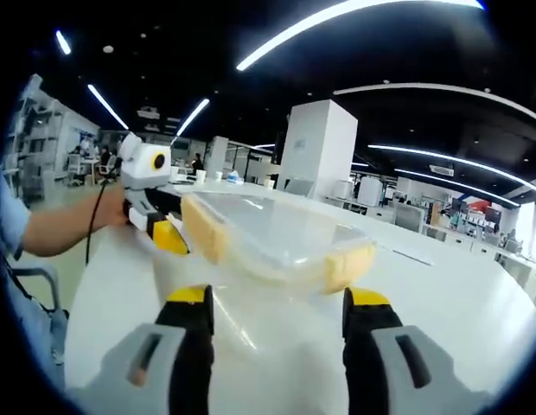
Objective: Snap each plastic latch of the storage box into its locked position after aligning the lid with the box until every specified latch is closed and the lid sits flush.
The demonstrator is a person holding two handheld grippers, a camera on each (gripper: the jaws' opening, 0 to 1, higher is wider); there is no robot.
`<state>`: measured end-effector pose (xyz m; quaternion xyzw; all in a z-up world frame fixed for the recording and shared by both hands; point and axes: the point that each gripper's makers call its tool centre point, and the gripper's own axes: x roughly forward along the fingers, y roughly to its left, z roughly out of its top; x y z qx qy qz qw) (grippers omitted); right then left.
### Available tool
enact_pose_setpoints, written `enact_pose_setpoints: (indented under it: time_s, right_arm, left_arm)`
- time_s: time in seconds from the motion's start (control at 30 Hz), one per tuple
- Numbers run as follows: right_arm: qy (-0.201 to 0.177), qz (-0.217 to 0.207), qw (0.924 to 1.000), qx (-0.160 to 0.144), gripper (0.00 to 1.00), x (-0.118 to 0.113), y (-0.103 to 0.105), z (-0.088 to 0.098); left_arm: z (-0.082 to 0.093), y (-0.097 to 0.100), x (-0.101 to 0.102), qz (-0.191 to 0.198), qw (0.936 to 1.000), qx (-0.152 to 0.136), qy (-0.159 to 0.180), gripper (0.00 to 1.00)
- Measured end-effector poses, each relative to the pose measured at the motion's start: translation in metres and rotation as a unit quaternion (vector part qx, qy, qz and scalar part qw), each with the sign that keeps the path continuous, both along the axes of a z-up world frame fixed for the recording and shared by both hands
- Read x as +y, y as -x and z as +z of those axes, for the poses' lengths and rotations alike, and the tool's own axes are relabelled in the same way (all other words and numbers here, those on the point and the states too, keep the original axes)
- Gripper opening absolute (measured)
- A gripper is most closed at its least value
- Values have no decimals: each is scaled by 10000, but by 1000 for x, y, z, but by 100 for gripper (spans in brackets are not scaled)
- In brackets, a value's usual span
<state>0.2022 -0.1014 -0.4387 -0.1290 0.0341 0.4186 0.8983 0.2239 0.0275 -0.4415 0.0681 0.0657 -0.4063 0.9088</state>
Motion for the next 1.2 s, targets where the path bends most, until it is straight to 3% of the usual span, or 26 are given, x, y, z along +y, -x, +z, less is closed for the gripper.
enact_pose_setpoints:
  time_s: [0.27,0.57,0.67,0.77,0.8,0.9,0.97,1.07,1.2]
  right_arm:
    - [-153,-20,9998,118,52,1,13,0]
    - [-143,-21,9998,125,53,0,10,-1]
    - [-128,-11,9999,99,54,1,7,-1]
    - [2,-19,10000,46,56,3,3,-5]
    - [14,-22,10000,37,57,3,1,-5]
    - [74,-26,10000,14,57,2,-2,-6]
    - [75,-24,10000,19,57,1,-3,-6]
    - [86,-12,10000,18,58,-1,-12,-5]
    - [95,-12,10000,6,59,-3,-16,-5]
  left_arm:
    - [0,5,3,19,9999,-38,-96,57]
    - [0,4,3,56,9998,-29,-195,61]
    - [0,3,10,64,9983,-200,-545,61]
    - [0,3,19,63,9983,-199,-544,64]
    - [0,2,20,61,9984,-186,-533,65]
    - [18,-5,27,253,9990,-351,-78,80]
    - [29,-8,28,283,9978,-597,57,90]
    - [37,-5,27,357,9962,-789,36,93]
    - [41,-8,25,338,9959,-821,153,100]
